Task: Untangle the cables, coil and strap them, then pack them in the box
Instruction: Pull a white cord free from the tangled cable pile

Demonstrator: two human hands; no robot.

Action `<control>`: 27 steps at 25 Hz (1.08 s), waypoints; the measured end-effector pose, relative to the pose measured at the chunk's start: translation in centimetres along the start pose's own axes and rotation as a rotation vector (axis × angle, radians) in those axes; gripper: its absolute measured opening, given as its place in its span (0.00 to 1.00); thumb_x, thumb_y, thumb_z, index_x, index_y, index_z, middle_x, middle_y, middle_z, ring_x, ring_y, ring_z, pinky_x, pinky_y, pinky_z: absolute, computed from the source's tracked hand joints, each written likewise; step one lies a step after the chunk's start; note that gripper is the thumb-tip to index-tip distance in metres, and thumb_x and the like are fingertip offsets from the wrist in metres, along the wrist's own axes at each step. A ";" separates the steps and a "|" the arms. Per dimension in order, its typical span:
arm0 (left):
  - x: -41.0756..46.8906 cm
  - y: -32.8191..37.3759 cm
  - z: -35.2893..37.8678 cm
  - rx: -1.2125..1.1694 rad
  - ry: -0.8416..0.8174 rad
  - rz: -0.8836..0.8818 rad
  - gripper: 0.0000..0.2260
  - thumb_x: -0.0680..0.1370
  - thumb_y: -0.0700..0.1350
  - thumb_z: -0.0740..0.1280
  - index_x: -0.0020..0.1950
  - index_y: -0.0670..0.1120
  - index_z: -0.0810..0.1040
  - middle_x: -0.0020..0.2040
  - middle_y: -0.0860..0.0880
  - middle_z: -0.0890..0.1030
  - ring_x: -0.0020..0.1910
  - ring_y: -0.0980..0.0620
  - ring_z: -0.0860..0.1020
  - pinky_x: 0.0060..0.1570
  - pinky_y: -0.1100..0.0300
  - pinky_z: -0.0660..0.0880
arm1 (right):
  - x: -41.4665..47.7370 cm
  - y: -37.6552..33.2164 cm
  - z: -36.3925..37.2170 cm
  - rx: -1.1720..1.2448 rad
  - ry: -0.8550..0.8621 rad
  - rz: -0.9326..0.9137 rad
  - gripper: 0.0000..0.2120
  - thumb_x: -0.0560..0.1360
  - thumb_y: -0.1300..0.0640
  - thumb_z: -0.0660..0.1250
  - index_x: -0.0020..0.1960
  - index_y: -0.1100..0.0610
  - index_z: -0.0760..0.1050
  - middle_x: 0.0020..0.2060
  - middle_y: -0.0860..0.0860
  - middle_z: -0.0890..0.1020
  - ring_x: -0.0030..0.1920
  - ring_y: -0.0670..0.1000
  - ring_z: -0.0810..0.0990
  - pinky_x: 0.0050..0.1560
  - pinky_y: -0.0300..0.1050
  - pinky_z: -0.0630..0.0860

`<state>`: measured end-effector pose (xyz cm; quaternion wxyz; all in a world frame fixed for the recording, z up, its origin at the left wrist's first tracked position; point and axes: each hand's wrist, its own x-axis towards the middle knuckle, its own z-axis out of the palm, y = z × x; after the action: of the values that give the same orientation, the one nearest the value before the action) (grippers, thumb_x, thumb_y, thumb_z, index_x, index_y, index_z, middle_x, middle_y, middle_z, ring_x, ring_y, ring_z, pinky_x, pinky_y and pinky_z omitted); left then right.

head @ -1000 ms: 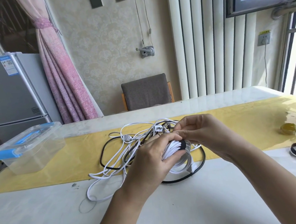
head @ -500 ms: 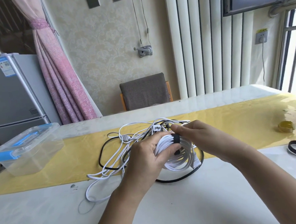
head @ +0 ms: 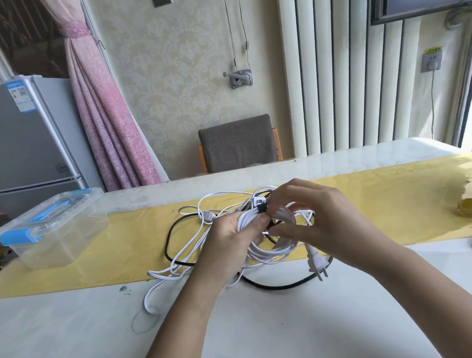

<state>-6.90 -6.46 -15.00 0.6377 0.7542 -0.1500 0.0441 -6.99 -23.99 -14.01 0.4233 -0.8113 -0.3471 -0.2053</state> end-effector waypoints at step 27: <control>0.1 -1.3 0.1 0.151 -0.181 0.209 0.11 0.77 0.52 0.60 0.50 0.48 0.79 0.40 0.56 0.77 0.40 0.57 0.73 0.45 0.61 0.69 | 0.3 -0.2 0.2 0.527 0.167 0.268 0.08 0.70 0.72 0.70 0.37 0.63 0.74 0.39 0.59 0.85 0.46 0.51 0.85 0.43 0.38 0.79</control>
<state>-6.40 -6.39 -16.22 0.5550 0.7813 -0.2806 0.0534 -6.96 -23.62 -13.80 0.6696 -0.6924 -0.2422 -0.1164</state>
